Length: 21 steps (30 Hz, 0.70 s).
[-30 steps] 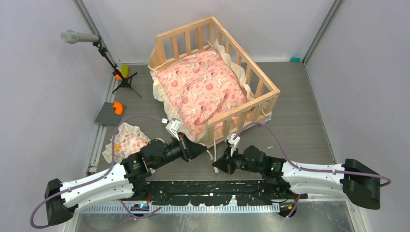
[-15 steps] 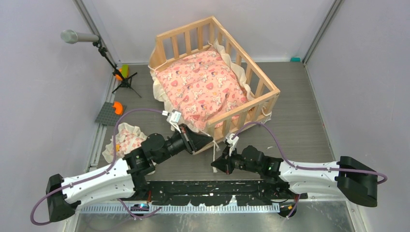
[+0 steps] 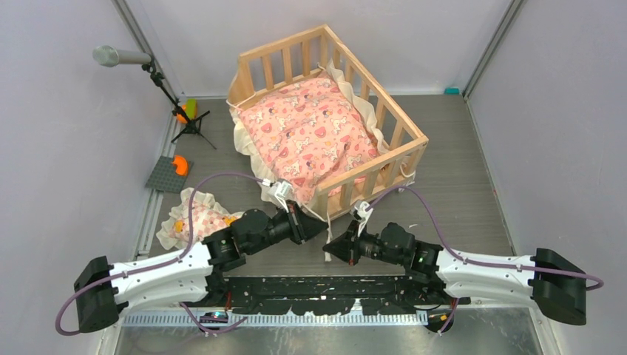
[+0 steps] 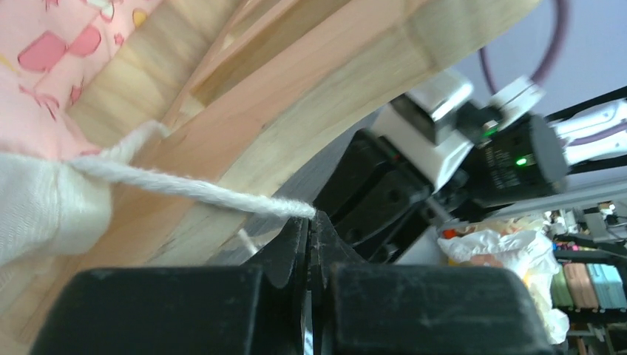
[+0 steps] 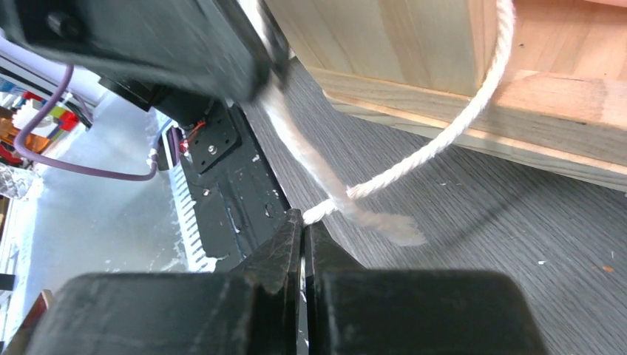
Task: Set up the pet bed
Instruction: Cross the ropes on the bed frame.
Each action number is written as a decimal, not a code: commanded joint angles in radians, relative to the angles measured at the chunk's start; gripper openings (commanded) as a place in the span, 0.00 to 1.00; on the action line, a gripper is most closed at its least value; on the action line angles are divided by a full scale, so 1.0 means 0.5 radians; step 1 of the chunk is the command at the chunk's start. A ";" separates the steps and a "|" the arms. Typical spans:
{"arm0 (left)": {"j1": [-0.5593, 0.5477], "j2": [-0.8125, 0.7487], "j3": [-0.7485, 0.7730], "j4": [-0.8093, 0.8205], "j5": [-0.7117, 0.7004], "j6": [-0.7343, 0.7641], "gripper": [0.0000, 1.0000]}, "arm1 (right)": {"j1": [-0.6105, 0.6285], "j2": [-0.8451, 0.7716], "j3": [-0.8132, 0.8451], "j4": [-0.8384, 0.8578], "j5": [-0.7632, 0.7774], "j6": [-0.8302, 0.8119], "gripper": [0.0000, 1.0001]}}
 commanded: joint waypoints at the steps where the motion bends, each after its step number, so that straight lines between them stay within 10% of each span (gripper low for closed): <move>1: -0.039 0.099 -0.007 0.108 0.081 0.066 0.00 | 0.011 -0.089 -0.015 0.096 0.003 0.036 0.02; 10: -0.159 0.133 0.095 -0.199 0.028 0.197 0.37 | 0.011 -0.172 -0.008 -0.009 -0.015 0.059 0.01; 21: -0.177 -0.166 0.014 -0.432 -0.022 0.211 0.56 | 0.012 -0.191 -0.014 -0.038 0.022 0.055 0.01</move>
